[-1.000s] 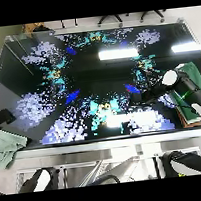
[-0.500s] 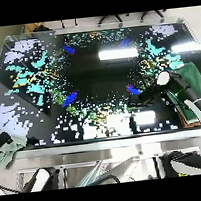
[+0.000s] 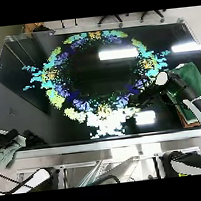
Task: Fold the shirts.
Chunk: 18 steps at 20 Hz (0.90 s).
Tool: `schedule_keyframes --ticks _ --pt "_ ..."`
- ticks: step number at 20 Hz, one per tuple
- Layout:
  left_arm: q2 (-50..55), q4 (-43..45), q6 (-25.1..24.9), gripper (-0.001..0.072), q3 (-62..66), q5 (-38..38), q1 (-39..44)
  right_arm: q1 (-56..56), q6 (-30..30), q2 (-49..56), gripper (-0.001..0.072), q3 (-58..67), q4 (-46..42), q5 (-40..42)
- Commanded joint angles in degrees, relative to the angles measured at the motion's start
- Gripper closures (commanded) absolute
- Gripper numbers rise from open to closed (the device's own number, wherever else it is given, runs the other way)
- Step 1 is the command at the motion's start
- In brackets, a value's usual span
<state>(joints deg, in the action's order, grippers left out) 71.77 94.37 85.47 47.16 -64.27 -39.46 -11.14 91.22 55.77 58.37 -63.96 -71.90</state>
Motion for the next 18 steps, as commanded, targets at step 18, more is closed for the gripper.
schedule_keyframes --ticks 18 --pt "-3.9 -24.5 4.6 0.0695 35.2 -7.1 72.1 7.6 -3.4 -12.3 0.0205 8.4 -0.5 -2.1"
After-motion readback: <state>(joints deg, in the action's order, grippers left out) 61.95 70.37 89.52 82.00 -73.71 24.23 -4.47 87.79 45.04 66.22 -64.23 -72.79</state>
